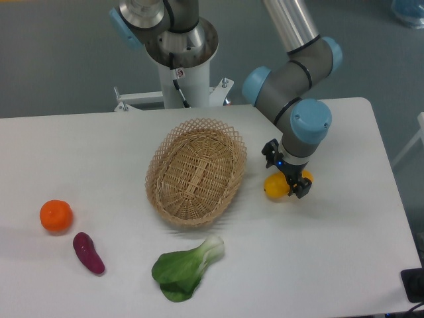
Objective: Pick up the mango from the table
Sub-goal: 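Close the gripper fingers on the yellow mango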
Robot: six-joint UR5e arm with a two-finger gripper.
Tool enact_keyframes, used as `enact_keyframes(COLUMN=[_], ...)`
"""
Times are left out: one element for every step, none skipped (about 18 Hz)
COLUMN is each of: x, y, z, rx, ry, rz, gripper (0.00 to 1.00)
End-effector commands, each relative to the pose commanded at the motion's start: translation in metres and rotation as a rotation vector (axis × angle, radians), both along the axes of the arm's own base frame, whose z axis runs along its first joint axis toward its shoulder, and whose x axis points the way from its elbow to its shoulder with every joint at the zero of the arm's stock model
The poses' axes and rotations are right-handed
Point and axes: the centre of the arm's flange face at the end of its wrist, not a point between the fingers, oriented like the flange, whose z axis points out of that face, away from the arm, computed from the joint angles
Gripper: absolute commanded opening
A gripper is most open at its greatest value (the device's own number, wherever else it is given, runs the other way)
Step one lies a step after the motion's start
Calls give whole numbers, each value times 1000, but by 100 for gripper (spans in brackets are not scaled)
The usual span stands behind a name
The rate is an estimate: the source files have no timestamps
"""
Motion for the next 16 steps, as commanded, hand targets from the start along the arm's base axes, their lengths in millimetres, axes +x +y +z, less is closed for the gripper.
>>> enact_keyframes(x=[0, 1, 1, 1, 1, 2, 1, 2, 1, 1, 1, 1, 1, 1, 0, 1], y=[0, 1, 1, 0, 0, 1, 0, 1, 1, 2, 2, 1, 1, 2, 2, 1], z=[-1, -1, -1, -2, -2, -2, -2, -3, -2, -3, -2, -3, -3, -2, -2, -3], rx=[-1, -1, -1, -2, -2, -2, -2, -2, 0, 2, 3, 3, 2, 3, 4, 0], ry=[-1, -1, -1, -3, -3, -3, -3, -3, 1, 4, 7, 6, 6, 7, 8, 8], rz=[5, 6, 6, 6, 6, 5, 6, 5, 6, 5, 5, 6, 8, 8, 9, 9], gripper=[100, 100, 100, 100, 100, 100, 100, 100, 100, 100, 100, 97, 96, 91, 84, 79])
